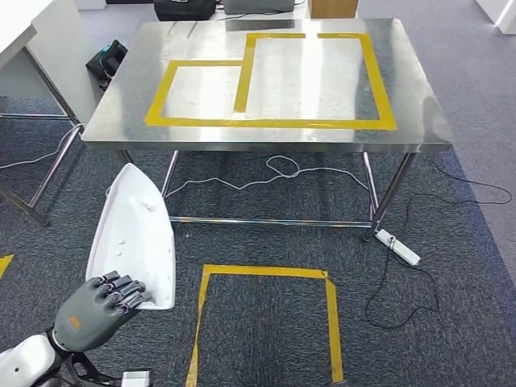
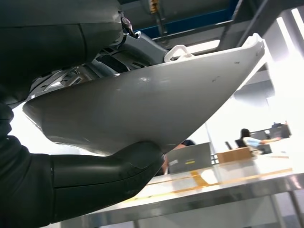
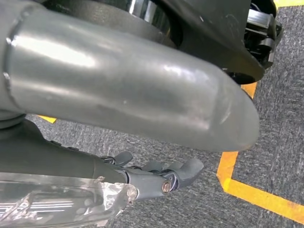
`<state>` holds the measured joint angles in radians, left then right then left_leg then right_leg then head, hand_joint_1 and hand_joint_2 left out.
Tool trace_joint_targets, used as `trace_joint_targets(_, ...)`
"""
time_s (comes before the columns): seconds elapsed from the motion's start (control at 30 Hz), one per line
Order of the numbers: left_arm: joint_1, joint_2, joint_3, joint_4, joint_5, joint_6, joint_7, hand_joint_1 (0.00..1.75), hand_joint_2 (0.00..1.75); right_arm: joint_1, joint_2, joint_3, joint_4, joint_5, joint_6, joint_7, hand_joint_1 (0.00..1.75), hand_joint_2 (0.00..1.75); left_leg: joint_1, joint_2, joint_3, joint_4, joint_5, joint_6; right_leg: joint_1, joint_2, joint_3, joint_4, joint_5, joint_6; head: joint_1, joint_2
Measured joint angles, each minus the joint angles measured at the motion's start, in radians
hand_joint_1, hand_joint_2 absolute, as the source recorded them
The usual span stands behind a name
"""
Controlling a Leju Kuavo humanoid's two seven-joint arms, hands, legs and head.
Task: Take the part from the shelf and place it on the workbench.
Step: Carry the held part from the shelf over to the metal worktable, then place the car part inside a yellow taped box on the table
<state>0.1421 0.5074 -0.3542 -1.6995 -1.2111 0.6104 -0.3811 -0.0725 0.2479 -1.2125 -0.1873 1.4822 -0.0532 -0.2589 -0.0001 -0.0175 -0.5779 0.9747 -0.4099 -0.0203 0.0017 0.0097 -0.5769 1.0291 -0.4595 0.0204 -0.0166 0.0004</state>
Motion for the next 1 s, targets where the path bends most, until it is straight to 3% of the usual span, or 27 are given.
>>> trace_joint_targets(0.63,-0.158,0.003,-0.157,0.001,0.007,-0.033,-0.091,1.75,1.75,0.002,0.002,0.041,0.001,0.026,0.002,0.036,0.00,0.00,-0.005,0.000,-0.001,0.001,0.000,0.000,-0.005,-0.001,0.003,-0.006,0.004,0.003,0.000,0.000)
trace_joint_targets(1.0,-0.169,-0.001,-0.192,0.001,0.017,-0.035,-0.100,1.75,1.75,0.000,0.012,0.055,0.001,0.031,-0.002,0.053,0.00,0.00,-0.005,0.000,-0.002,0.001,0.000,0.001,-0.004,0.000,0.003,-0.006,0.004,0.003,0.000,0.000)
